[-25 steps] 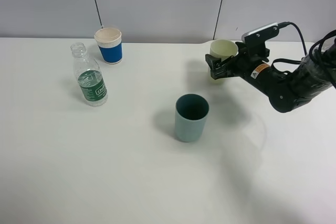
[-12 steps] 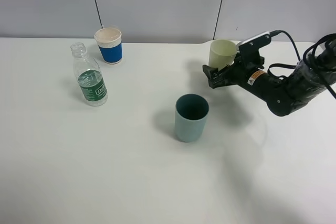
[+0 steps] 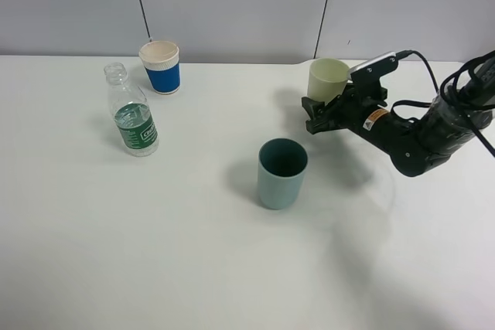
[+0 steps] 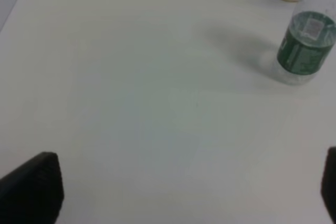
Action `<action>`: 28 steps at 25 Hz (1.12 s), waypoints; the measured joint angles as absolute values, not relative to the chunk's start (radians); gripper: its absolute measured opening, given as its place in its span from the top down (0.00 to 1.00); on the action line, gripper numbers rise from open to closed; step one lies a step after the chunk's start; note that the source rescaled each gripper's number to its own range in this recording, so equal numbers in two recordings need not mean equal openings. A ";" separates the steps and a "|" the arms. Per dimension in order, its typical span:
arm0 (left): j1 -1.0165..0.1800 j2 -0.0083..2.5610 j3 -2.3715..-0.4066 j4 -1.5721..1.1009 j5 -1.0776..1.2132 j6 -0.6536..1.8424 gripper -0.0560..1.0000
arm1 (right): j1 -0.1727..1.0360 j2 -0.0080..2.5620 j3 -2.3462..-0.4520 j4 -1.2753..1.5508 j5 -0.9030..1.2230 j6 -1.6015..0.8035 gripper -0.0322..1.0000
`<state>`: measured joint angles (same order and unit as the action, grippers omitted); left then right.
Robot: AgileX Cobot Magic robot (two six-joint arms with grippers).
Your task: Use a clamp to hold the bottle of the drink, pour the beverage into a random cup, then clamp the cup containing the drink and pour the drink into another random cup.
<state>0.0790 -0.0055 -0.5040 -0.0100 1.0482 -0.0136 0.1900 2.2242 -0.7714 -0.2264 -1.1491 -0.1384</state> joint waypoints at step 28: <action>0.079 -0.005 -0.504 -0.010 1.048 -0.014 0.00 | 0.189 1.945 -0.771 -0.483 -0.990 -0.215 0.97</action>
<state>0.0790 -0.0055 -0.5040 -0.0100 1.0482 -0.0136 0.1891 1.9449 -0.7712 -0.4830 -0.9898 -0.2148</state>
